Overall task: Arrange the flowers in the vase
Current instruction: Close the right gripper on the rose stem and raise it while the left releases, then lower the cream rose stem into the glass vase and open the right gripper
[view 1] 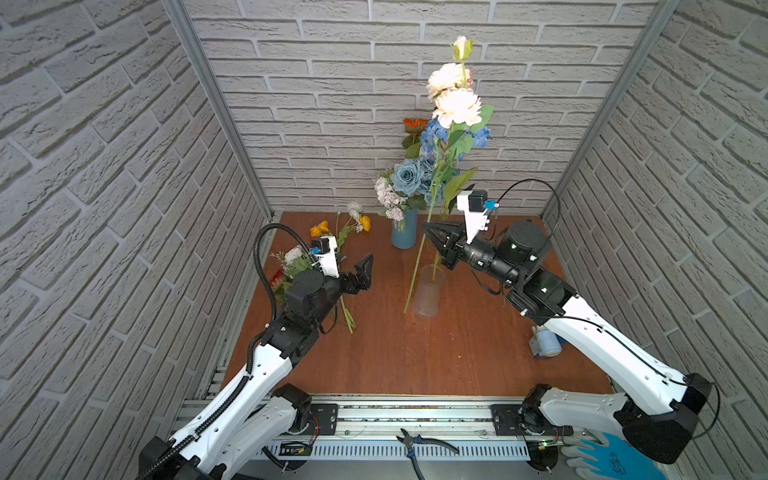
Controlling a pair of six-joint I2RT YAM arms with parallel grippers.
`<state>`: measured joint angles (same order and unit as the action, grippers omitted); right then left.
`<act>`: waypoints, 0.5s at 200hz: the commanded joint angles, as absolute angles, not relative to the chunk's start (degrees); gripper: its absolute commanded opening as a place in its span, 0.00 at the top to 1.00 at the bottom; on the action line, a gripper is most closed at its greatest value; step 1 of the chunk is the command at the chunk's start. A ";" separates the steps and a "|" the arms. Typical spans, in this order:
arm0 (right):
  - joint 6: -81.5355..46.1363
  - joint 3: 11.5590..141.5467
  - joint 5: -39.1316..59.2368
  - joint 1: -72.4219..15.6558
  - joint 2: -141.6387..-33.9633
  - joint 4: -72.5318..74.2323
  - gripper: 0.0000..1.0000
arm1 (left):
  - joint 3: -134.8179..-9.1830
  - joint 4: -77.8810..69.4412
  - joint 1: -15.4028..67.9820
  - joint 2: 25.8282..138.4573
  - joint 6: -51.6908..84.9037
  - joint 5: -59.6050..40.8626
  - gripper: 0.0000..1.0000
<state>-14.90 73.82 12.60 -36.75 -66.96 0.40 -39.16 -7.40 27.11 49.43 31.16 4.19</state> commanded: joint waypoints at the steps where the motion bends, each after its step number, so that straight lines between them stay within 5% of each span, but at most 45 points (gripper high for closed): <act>1: -8.22 76.53 5.24 -36.91 -63.35 -4.35 0.94 | -39.16 -2.36 24.56 51.94 38.67 9.58 0.02; 100: 2.33 80.14 -3.42 -36.82 -65.97 -0.88 0.94 | -36.66 -3.21 21.56 55.03 44.04 6.64 0.02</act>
